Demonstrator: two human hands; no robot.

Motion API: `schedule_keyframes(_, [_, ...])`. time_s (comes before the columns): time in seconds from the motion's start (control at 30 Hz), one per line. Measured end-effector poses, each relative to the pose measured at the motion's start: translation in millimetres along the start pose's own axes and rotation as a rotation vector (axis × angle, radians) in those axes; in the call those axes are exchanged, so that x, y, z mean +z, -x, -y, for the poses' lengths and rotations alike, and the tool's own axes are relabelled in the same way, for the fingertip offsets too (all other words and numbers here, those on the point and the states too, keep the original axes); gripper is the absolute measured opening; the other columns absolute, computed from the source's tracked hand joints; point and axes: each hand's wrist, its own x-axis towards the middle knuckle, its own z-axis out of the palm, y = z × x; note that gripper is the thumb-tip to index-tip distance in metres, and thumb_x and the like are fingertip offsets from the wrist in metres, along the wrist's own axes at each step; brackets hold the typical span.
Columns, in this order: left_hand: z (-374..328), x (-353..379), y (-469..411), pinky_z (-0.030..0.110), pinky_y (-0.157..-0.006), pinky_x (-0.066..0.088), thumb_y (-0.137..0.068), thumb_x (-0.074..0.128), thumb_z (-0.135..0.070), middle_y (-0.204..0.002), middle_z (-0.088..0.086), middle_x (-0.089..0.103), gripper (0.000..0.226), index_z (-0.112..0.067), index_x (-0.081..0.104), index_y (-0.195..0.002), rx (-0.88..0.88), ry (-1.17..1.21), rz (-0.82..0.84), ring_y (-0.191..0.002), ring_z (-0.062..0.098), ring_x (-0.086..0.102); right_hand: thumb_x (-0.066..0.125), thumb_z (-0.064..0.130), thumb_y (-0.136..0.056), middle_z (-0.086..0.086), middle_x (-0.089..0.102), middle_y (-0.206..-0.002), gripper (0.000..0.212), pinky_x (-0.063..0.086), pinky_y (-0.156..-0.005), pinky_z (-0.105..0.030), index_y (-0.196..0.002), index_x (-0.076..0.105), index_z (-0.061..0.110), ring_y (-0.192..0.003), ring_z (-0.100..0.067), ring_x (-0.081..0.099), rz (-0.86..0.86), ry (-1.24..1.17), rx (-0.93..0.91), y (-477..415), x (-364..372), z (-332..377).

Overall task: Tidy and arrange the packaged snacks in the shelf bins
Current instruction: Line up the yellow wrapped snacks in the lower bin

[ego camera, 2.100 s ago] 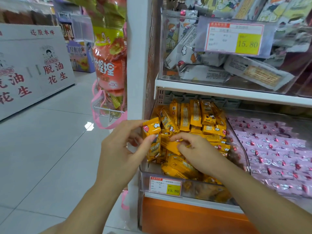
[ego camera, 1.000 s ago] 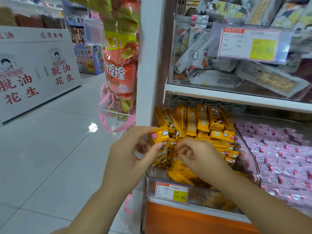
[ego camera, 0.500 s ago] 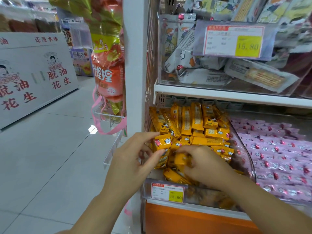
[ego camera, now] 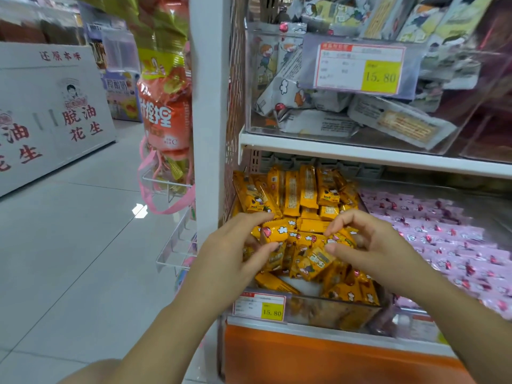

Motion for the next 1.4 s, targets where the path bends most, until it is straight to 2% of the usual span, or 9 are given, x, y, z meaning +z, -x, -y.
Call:
schedule_keyframes(0.1, [-2.4,7.2,-6.4,0.002,-0.074,0.039,-0.085,0.067,-0.032,-0.092,-0.031,0.05,0.041,-0.03,0.058,-0.125,-0.032,-0.005,0.069,-0.086,-0.005,0.057,0.068,0.017,-0.084,0.004,0.063,-0.109,0.021,0.042,-0.055,-0.009,-0.083,0.057,0.035,-0.06,0.007,0.055,0.014,0.055,0.009,2.3,-3.2,-3.7])
schedule_keyframes(0.23, [-6.1,19.7,-15.3,0.001,-0.072,0.038,-0.088,0.061,-0.039,-0.093,-0.036,0.045,0.042,-0.037,0.052,-0.129,-0.069,-0.001,0.132,-0.09,-0.012,0.052,0.067,0.021,-0.084,0.0,0.066,-0.087,0.02,0.053,-0.063,-0.045,-0.09,0.059,0.038,-0.068,-0.033,0.062,-0.063,0.071,0.03,5.4,-9.0,-8.0])
schedule_keyframes(0.4, [-7.9,29.8,-26.7,0.002,-0.071,0.04,-0.089,0.061,-0.038,-0.101,-0.031,0.049,0.041,-0.04,0.051,-0.128,-0.115,0.016,0.096,-0.088,-0.009,0.054,0.064,0.005,-0.083,0.011,0.07,-0.076,0.015,0.056,-0.059,-0.022,-0.084,0.054,0.016,-0.064,-0.015,0.069,-0.335,-0.318,0.1,10.5,-20.0,-19.1])
schedule_keyframes(0.6, [-7.3,44.1,-32.3,0.021,-0.084,0.05,-0.088,0.064,-0.034,-0.116,-0.026,0.053,0.039,-0.04,0.053,-0.125,-0.223,0.111,0.139,-0.1,-0.003,0.057,0.07,0.022,-0.069,0.003,0.071,-0.078,0.02,0.056,-0.065,-0.021,-0.073,0.051,0.016,-0.078,-0.019,0.07,-0.403,-0.496,0.149,18.7,-12.6,-26.5])
schedule_keyframes(0.83, [-3.8,43.4,-34.1,0.053,-0.066,0.054,-0.086,0.066,-0.027,-0.087,-0.001,0.07,0.028,-0.04,0.062,-0.11,-0.317,0.318,0.09,-0.074,0.037,0.063,0.075,0.025,-0.077,0.011,0.061,-0.09,0.028,0.05,-0.072,-0.018,-0.091,0.053,0.032,-0.081,-0.003,0.058,-0.188,0.057,0.103,17.9,6.4,-21.0])
schedule_keyframes(1.03, [1.2,40.4,-30.0,0.048,-0.069,0.055,-0.087,0.065,-0.027,-0.089,-0.007,0.07,0.03,-0.041,0.059,-0.113,-0.262,0.257,0.146,-0.07,0.021,0.066,0.071,0.032,-0.082,0.028,0.05,-0.104,0.061,0.048,-0.087,-0.025,-0.132,0.038,0.042,-0.093,0.004,0.053,-0.068,0.303,0.058,9.2,16.6,-20.6])
schedule_keyframes(1.17, [5.8,49.2,-30.7,0.031,-0.08,0.055,-0.086,0.068,-0.03,-0.111,-0.017,0.062,0.03,-0.04,0.058,-0.112,-0.24,0.182,0.277,-0.086,0.005,0.065,0.07,0.03,-0.082,0.023,0.055,-0.1,0.063,0.049,-0.076,-0.019,-0.133,0.036,0.042,-0.082,0.003,0.057,-0.026,0.396,0.022,7.0,18.6,-24.9])
schedule_keyframes(1.27, [6.3,60.8,-31.1,0.01,-0.077,0.046,-0.087,0.066,-0.031,-0.116,-0.013,0.057,0.036,-0.031,0.058,-0.122,-0.188,0.039,0.375,-0.091,0.002,0.06,0.068,0.032,-0.084,0.017,0.055,-0.122,0.059,0.044,-0.085,-0.02,-0.133,0.036,0.04,-0.104,-0.002,0.054,0.003,0.507,-0.011,8.5,20.0,-28.3])
schedule_keyframes(1.4, [6.9,70.6,-36.1,0.021,-0.085,0.048,-0.09,0.064,-0.027,-0.119,-0.008,0.056,0.037,-0.025,0.058,-0.126,-0.162,-0.016,0.423,-0.094,0.007,0.058,0.067,0.031,-0.086,0.015,0.052,-0.126,0.042,0.044,-0.085,-0.024,-0.123,0.047,0.034,-0.097,-0.006,0.055,-0.005,0.552,-0.019,8.1,19.4,-28.7])
